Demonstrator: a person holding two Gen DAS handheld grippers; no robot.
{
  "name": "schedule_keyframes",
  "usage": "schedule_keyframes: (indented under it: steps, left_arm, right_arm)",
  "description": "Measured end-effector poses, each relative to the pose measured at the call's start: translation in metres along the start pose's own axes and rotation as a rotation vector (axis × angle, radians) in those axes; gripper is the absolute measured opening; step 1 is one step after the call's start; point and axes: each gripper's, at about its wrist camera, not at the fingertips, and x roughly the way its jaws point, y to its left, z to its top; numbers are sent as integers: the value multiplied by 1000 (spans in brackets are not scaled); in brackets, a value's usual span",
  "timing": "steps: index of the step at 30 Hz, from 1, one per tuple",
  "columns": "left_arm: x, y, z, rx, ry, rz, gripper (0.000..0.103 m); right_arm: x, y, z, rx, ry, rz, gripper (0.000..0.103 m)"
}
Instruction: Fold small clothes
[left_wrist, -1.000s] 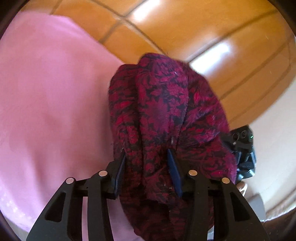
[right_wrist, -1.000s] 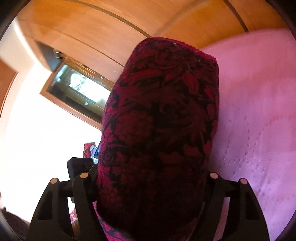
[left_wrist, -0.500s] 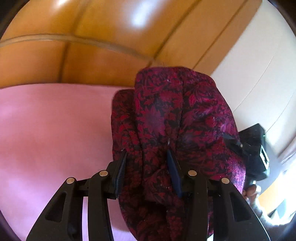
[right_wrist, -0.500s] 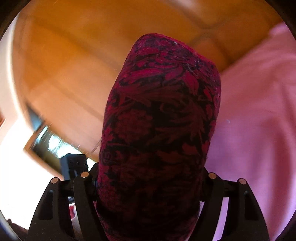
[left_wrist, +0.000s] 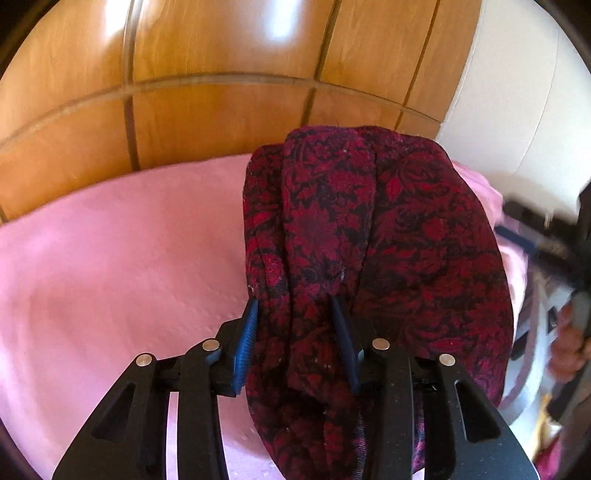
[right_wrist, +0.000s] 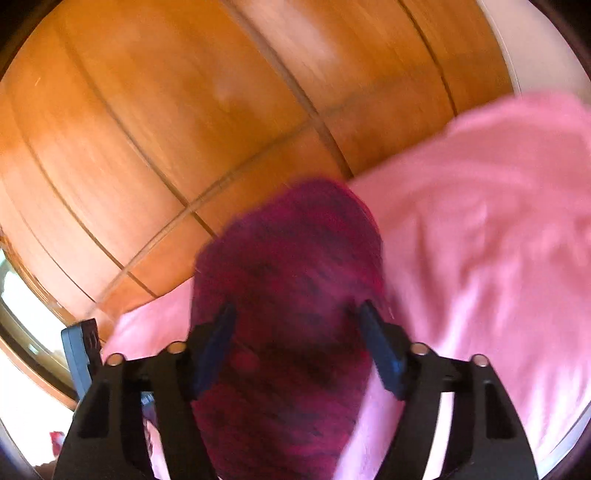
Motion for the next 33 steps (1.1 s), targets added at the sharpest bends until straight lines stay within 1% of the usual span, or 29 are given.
schedule_keyframes:
  steps: [1,2,4,5,6,7,8,10,14,16,17,18,20,24,25,27,30,33]
  left_arm:
    - [-4,-5,-3,13,-6,22,38]
    - [-3,-5,-3,20,-7,43,38]
    - [-2,-4,-6,15,-2,61,38]
    - [0,0,-7,2,3,74,38]
    - [2,5,-8,-19,6,77,38]
    - [4,8,-10,-39,11,73,38]
    - [7,12,-12,-69,16,61,38]
    - [11,15,-14,-90,14,70,38]
    - [5,16,-13,-131,0,58,38]
    - [-3,12,-12,-135,-20,70,42]
    - [-9,9,-11,-129,-39,82,44]
    - [-12,7,-11,-123,-49,91,45]
    - [-20,3,-12,-116,-71,105,45]
    - [-34,-2,-16,-106,-106,124,45]
    - [-35,-2,-17,-107,-111,126,49]
    - [-40,-3,-19,-115,-122,128,50]
    - [-47,-5,-20,-123,-131,136,50]
    - [-53,-6,-22,-125,-145,142,50]
  right_arm:
    - [8,15,3,-36,13,5,62]
    - [14,20,4,-54,26,-3,60]
    - [41,27,3,-97,96,-64,60]
    - [55,27,0,-114,118,-104,60]
    - [76,20,10,-121,142,-125,61]
    - [92,21,7,-142,166,-153,61]
    - [105,21,2,-169,166,-188,61]
    - [122,14,-2,-197,178,-233,62]
    - [111,15,-4,-201,168,-225,63]
    - [97,19,-2,-203,141,-209,70]
    - [87,25,-1,-202,127,-200,77]
    - [76,29,-1,-199,112,-194,82]
    - [60,36,-3,-198,91,-197,85]
    - [31,38,-16,-163,58,-212,86]
    - [25,37,-19,-150,53,-215,86]
    - [13,34,-27,-124,44,-224,86]
    - [0,34,-38,-118,29,-267,86]
    - [-11,37,-49,-115,28,-292,87]
